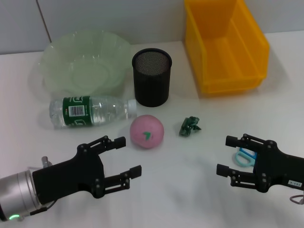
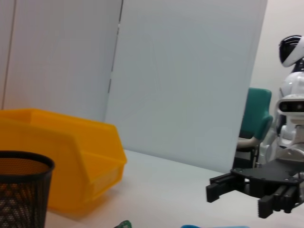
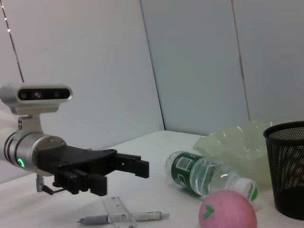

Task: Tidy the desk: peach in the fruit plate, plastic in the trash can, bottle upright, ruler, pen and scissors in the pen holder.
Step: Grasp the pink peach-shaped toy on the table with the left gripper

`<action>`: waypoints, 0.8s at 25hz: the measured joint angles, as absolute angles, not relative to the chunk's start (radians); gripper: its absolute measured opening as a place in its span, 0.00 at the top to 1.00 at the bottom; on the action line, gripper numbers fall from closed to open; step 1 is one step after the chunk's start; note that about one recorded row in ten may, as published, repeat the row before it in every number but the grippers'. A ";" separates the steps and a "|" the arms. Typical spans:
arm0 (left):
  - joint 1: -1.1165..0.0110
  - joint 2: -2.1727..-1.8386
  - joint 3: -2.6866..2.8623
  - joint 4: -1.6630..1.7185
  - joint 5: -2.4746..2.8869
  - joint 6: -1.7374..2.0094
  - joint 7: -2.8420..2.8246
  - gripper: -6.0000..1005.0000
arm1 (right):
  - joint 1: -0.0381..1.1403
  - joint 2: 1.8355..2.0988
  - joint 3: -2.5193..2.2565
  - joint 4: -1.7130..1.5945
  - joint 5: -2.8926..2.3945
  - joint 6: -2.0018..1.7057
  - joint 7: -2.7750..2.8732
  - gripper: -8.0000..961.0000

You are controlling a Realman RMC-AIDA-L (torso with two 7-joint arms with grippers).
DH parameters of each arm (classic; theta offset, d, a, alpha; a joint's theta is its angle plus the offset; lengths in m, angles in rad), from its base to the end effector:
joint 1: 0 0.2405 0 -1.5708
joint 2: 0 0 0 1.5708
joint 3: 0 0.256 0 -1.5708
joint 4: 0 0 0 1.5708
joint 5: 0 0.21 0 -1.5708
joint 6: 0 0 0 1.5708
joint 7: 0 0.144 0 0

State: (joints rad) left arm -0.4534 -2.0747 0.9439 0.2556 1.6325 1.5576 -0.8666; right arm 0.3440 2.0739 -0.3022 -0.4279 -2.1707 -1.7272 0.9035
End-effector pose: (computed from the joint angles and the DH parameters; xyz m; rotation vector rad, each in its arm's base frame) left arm -0.2727 0.2672 -0.0620 -2.7008 -0.4309 -0.9722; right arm 0.3273 0.2378 -0.0079 -2.5567 0.5331 0.8658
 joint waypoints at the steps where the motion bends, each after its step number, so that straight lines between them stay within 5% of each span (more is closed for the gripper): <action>1: -0.452 -2.073 0.951 0.259 1.633 1.570 -0.867 0.19 | 0.344 2.074 -0.302 -0.428 -2.171 -1.727 0.904 0.15; 20: -0.499 -2.080 0.920 0.166 1.516 1.472 -0.618 0.19 | 0.339 2.075 -0.302 -0.428 -2.171 -1.727 0.904 0.15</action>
State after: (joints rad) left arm -0.4991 -2.0798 0.9203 0.1664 1.5163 1.4721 -0.6178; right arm 0.3389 2.0754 -0.3021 -0.4280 -2.1705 -1.7272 0.9035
